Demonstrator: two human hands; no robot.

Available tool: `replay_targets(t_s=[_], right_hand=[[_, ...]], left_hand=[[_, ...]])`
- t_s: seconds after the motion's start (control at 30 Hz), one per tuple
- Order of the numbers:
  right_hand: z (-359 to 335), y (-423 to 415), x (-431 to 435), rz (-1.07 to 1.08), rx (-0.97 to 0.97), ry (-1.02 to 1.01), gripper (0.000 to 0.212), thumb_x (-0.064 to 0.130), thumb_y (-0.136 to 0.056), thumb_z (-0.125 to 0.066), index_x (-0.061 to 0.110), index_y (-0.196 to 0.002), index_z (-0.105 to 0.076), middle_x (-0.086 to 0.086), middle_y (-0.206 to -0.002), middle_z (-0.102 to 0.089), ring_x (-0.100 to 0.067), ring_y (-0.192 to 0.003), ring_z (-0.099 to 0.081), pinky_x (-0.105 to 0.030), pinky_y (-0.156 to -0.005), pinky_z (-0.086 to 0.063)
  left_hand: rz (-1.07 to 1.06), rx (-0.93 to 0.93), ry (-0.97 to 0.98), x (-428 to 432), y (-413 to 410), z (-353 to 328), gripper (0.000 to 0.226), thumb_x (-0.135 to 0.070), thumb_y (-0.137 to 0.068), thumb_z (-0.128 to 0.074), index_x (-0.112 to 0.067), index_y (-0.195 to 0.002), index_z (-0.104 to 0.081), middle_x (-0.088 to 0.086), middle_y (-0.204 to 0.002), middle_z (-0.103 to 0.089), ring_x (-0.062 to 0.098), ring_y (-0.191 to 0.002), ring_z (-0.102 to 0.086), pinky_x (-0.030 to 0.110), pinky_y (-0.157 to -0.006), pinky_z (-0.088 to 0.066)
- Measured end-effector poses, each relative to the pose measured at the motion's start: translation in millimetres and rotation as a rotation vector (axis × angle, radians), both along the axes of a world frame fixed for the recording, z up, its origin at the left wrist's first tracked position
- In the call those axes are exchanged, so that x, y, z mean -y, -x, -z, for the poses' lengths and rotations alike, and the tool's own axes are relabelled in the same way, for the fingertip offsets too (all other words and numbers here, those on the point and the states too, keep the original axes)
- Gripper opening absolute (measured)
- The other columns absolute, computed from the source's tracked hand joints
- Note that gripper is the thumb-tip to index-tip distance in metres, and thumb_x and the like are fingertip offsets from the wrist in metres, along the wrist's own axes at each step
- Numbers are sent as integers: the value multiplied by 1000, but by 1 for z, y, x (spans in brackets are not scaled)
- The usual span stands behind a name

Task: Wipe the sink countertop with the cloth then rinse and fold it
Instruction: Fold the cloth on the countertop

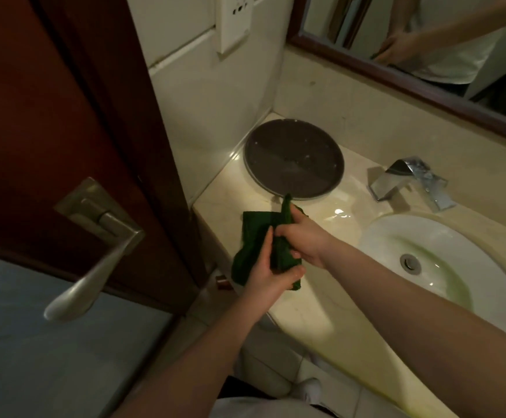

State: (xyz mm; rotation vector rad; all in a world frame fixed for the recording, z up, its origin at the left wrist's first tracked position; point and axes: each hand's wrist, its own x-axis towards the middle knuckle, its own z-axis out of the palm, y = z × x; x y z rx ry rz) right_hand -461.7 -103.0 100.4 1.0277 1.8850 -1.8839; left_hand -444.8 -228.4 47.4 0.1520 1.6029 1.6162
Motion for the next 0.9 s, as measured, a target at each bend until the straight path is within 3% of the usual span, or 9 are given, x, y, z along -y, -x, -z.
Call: replay_targets(t_s=[0.03, 0.1, 0.2, 0.3, 0.43, 0.6, 0.73, 0.83, 0.9], right_hand=[[4, 6, 9, -37, 12, -56, 84, 4, -82, -54, 41, -149, -18, -17, -89, -62, -23, -55, -60, -34, -47, -51], [8, 16, 25, -100, 40, -175, 87, 10, -84, -57, 40, -151, -11, -6, -97, -62, -18, -69, -65, -32, -59, -57], [11, 25, 39, -183, 116, -124, 81, 16, -89, -58, 32, -152, -8, -11, -105, -63, -17, -66, -67, -26, -53, -56], [14, 29, 44, -196, 132, -102, 59, 23, -92, -57, 19, -146, -32, -18, -109, -66, -26, -80, -71, -41, -69, -61], [12, 13, 34, -158, 75, -256, 21, 25, -93, -55, 20, -112, -62, -9, -103, -68, -23, -84, -72, -39, -70, -62], [34, -23, 15, -250, 73, -552, 10, 18, -86, -60, 18, -96, -63, -3, -87, -66, -22, -83, -64, -34, -75, -56], [45, -50, 15, -300, -5, -784, 15, 21, -79, -64, 22, -92, -56, -1, -90, -61, -17, -79, -59, -26, -65, -47], [49, -69, 25, -481, -64, -957, 32, 37, -74, -69, 25, -98, -51, 2, -99, -53, -16, -83, -55, -35, -70, -51], [55, -79, 32, -656, -113, -1033, 47, 45, -71, -69, 25, -109, -50, 0, -109, -50, -19, -94, -52, -36, -74, -51]], left_hand=[[-30, 15, 11, 4, 3, 1, 99, -31, -67, -79, -49, -146, -23, -7, -138, -51, 19, -125, -53, 48, -94, -54], [-122, 48, 5, 9, 7, 3, 81, -12, -77, -76, -37, -143, -36, 0, -127, -61, 20, -116, -60, 43, -84, -59], [-297, -35, 129, 20, 6, 5, 54, -6, -82, -71, -28, -125, -49, -4, -108, -64, 22, -107, -64, 39, -76, -61], [-318, -273, 365, 31, 7, 6, 51, -21, -82, -72, -20, -127, -50, -10, -106, -62, 13, -101, -62, 36, -85, -54], [-324, -313, 494, 39, 8, 4, 43, -23, -85, -67, -19, -124, -49, -7, -100, -58, 15, -91, -60, 32, -77, -50], [-388, -272, 587, 56, 10, 15, 32, -14, -93, -55, -12, -124, -49, 7, -111, -62, 17, -85, -58, 29, -63, -44], [-438, -141, 553, 68, 16, 25, 41, -20, -96, -51, -5, -134, -45, 11, -121, -59, 19, -92, -57, 28, -71, -39], [-290, -71, 342, 65, 20, 30, 92, -47, -72, -74, -14, -147, -30, 6, -138, -51, 20, -116, -56, 38, -94, -50], [-205, -81, 346, 59, 24, 40, 105, -46, -59, -80, -19, -147, -31, 5, -140, -50, 23, -124, -53, 47, -101, -49]])
